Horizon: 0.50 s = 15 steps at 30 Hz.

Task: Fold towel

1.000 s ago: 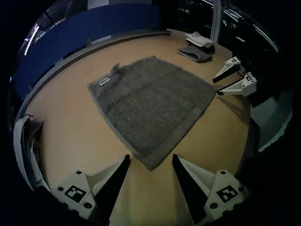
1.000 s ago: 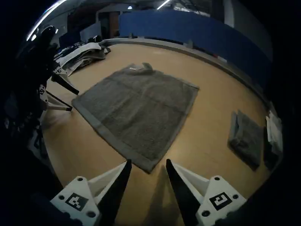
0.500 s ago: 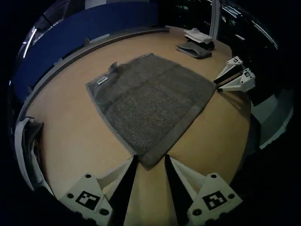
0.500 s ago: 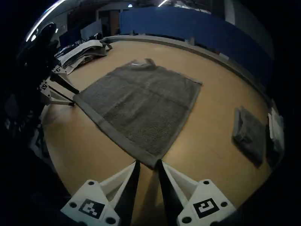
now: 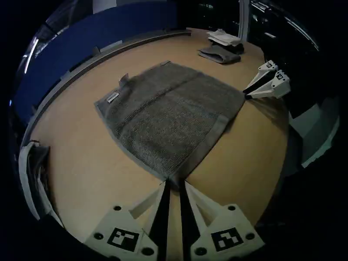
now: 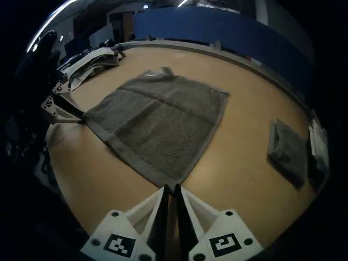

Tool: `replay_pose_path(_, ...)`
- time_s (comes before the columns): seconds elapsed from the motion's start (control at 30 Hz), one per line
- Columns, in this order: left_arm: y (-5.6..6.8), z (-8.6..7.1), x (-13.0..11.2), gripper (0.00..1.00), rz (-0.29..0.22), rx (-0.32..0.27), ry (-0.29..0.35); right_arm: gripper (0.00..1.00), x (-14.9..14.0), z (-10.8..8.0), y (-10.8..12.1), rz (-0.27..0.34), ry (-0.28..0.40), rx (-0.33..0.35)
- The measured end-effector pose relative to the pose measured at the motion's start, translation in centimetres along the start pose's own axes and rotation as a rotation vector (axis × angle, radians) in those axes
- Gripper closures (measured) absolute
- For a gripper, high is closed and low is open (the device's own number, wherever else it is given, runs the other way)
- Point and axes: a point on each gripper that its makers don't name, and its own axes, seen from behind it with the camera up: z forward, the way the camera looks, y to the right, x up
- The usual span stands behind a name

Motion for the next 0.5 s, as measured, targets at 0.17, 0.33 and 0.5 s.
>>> replay_pose_path(0.17, -0.1, -0.1, 0.0, 0.9, -0.026, -0.003, -0.002, 0.91, -0.2, -0.4, 0.5, -0.004, -0.014, -0.025)
replay_pose_path(0.33, -0.3, -0.1, 0.0, 0.91, -0.038, -0.002, -0.003, 0.91, -0.1, -1.0, 0.6, -0.009, -0.011, -0.02)
replay_pose_path(0.5, -0.5, -0.6, 0.4, 0.91, -0.036, 0.008, -0.001, 0.91, 0.4, -1.3, 0.6, 0.002, 0.005, -0.021)
